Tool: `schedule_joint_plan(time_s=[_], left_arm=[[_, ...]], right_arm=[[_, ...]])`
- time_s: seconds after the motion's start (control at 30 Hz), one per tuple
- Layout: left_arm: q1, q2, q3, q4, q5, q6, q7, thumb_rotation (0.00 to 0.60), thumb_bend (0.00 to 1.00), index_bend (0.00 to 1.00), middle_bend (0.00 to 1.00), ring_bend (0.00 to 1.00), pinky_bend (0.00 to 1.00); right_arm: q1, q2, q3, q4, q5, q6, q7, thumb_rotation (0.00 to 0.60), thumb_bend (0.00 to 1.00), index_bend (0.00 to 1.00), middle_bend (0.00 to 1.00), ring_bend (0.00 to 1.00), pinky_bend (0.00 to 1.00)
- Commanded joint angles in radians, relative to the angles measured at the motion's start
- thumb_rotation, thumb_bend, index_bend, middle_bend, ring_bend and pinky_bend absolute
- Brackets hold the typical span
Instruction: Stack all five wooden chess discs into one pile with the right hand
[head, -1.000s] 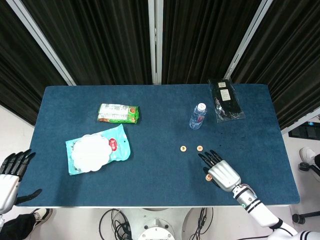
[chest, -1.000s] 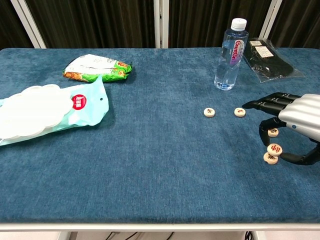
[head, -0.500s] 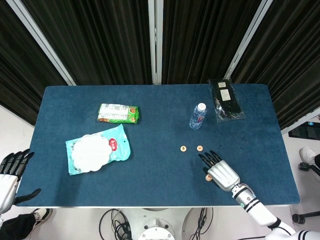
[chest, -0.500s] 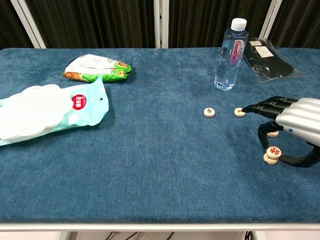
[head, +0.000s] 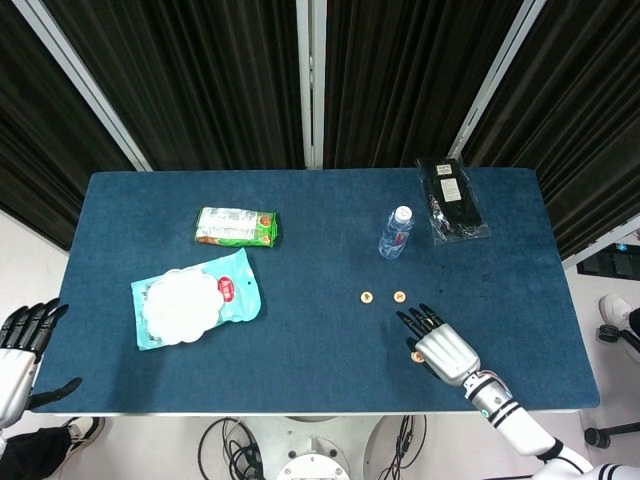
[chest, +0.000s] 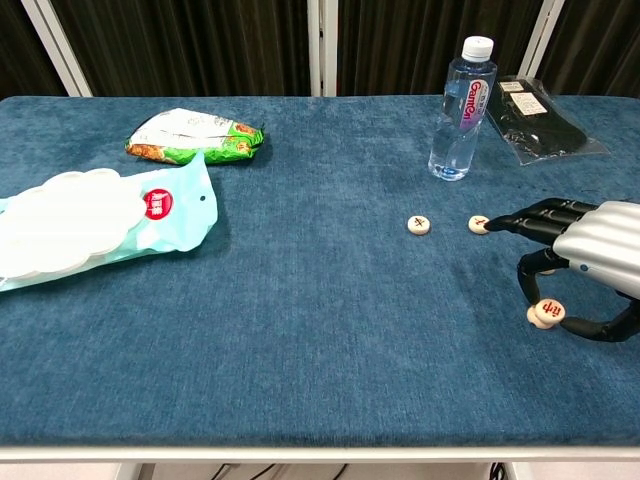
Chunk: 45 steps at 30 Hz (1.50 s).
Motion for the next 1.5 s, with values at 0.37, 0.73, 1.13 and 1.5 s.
schedule_joint_plan(time_s=[0.37, 0.73, 1.13, 1.5], left_arm=[[0.002, 0.002, -0.001, -0.003, -0.002, 0.003, 0.001, 0.6, 0.0, 0.07, 0.01, 0.0, 0.0], [0.003, 0.003, -0.001, -0.004, 0.0, 0.004, 0.002, 0.6, 0.0, 0.07, 0.01, 0.0, 0.0], [0.002, 0.003, 0.001, -0.005, 0.005, 0.002, 0.001, 0.6, 0.0, 0.07, 0.01, 0.0, 0.0], [-0.001, 0.002, -0.001, 0.0, -0.006, -0.007, -0.005, 0.6, 0.0, 0.07, 0.01, 0.0, 0.0]], right_arm=[[-0.004, -0.003, 0.005, 0.003, 0.003, -0.008, -0.014, 0.6, 0.29, 0.44, 0.0, 0.0, 0.0], [-0.007, 0.006, 0.009, -0.008, 0.006, -0.013, -0.02, 0.6, 0.28, 0.38, 0.0, 0.0, 0.0], [-0.026, 0.067, 0.064, -0.033, 0.045, 0.052, 0.026, 0.6, 0.28, 0.29, 0.0, 0.0, 0.0], [-0.01, -0.08, 0.103, 0.123, 0.141, -0.008, 0.014, 0.6, 0.27, 0.28, 0.0, 0.0, 0.0]])
